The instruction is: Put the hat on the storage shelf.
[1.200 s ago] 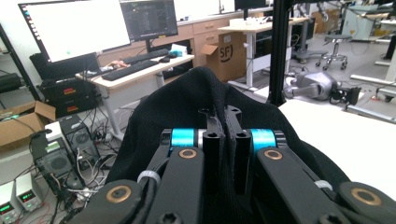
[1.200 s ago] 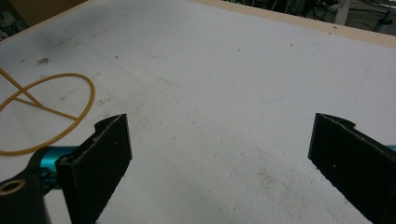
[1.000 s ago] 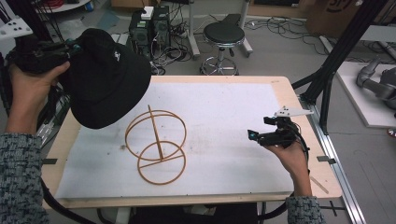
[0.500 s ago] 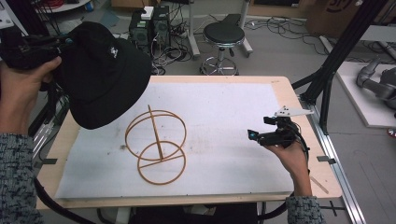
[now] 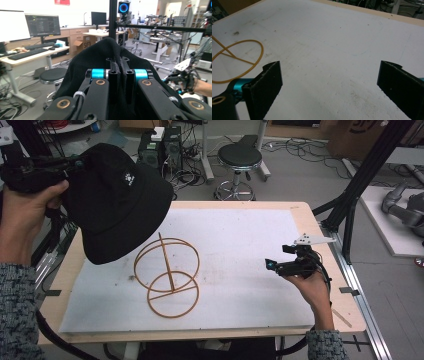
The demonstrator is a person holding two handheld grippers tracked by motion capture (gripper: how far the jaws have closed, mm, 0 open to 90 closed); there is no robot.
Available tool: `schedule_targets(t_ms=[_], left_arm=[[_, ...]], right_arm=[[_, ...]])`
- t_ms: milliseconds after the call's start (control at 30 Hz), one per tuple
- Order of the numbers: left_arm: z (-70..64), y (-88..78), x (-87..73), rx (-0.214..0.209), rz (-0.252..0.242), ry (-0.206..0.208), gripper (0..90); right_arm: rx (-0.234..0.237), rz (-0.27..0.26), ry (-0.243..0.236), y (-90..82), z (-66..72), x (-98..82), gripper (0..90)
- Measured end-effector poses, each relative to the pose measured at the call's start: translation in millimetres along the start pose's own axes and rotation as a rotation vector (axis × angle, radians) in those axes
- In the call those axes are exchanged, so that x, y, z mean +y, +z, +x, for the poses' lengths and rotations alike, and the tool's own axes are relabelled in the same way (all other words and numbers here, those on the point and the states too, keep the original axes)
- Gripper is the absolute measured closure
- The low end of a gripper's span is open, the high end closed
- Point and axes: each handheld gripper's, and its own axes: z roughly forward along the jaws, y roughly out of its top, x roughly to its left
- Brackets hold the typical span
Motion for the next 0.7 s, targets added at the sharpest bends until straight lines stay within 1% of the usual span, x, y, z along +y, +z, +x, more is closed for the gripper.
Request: schedule_targets(t_ms=[33,67,133,200,300,333,400,433,500,567,700], left_arm=[[-2.9,1.6,2.2,-0.017,-0.001,0.001,86.9],[-4.0,2.1,3.0,-0.02,0.002,0.004,86.9],[-7.4,3.5,4.1,-0.04,-0.005,0.006,86.9],[-9.1,4.2,4.3,-0.046,-0.008,0.006,86.9],[-12.8,6.3,4.6,-0.066,-0.008,0.007,86.9],[-15.0,7.6,5.0,-0.078,-0.002,0.005,86.9],[-16.4,8.3,5.1,-0.081,-0.003,0.004,86.9],[-19.9,10.1,5.9,-0.096,0.002,0.007,86.9],[-21.7,11.1,6.2,-0.103,0.002,0.004,86.9],[-27.4,14.1,7.4,-0.115,0.015,0.009,86.9],[-32.6,17.6,7.9,-0.129,0.022,0.011,86.9]], right_arm=[[0.001,0.0,0.001,-0.1,0.1,0.1,5.9],[0.001,0.0,0.001,-0.1,0.2,0.1,5.8],[0.001,0.0,0.003,-0.3,0.5,0.3,5.8],[0.002,0.001,0.005,-0.4,0.9,0.4,5.9],[0.004,-0.004,0.0,-0.2,0.7,0.8,5.8],[0.002,-0.002,0.004,-0.5,0.9,0.8,5.8],[0.003,-0.006,0.0,-0.5,0.8,1.0,5.9],[0.002,-0.007,0.001,-0.7,0.9,1.2,5.9],[0.002,-0.006,0.001,-0.9,1.0,1.4,5.9],[0.0,-0.005,0.002,-0.8,1.3,1.5,5.9],[0.002,-0.005,0.002,-0.5,1.6,1.7,5.8]])
